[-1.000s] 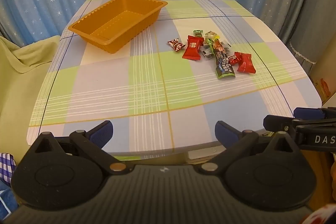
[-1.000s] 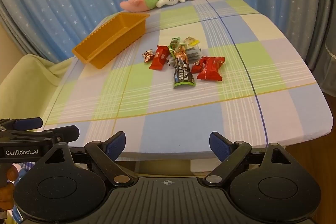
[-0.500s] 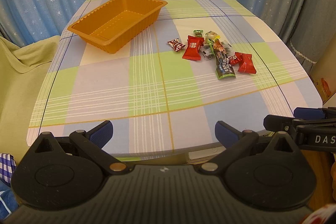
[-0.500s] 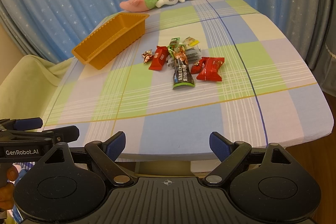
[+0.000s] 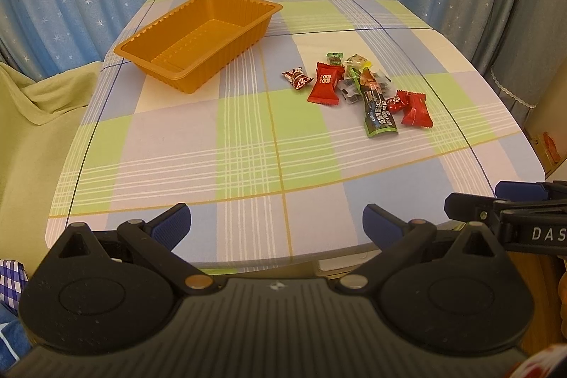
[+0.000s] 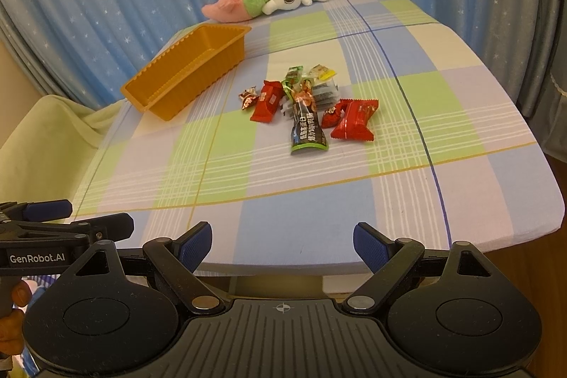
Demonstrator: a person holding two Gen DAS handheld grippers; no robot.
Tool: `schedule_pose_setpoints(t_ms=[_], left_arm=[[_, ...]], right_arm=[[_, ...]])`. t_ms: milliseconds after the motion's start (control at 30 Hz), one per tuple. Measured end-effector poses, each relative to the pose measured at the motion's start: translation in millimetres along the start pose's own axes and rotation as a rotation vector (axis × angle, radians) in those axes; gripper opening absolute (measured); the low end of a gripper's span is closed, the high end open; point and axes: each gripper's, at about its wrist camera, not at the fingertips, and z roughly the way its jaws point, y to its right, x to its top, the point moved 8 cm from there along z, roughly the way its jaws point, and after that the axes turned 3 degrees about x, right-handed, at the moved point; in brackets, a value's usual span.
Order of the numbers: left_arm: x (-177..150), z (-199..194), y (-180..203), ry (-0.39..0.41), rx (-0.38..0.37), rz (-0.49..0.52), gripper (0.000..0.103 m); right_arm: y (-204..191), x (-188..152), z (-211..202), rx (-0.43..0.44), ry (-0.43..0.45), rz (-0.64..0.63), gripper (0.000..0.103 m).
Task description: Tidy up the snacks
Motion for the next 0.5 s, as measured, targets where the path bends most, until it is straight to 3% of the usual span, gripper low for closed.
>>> schedule_pose_setpoints(t_ms=[500], left_arm=[[0.3, -0.1, -1.4, 0.000, 0.002, 0.002, 0.103]], right_arm=[[4.2, 5.5, -2.1, 0.003, 0.002, -0.001, 0.087]])
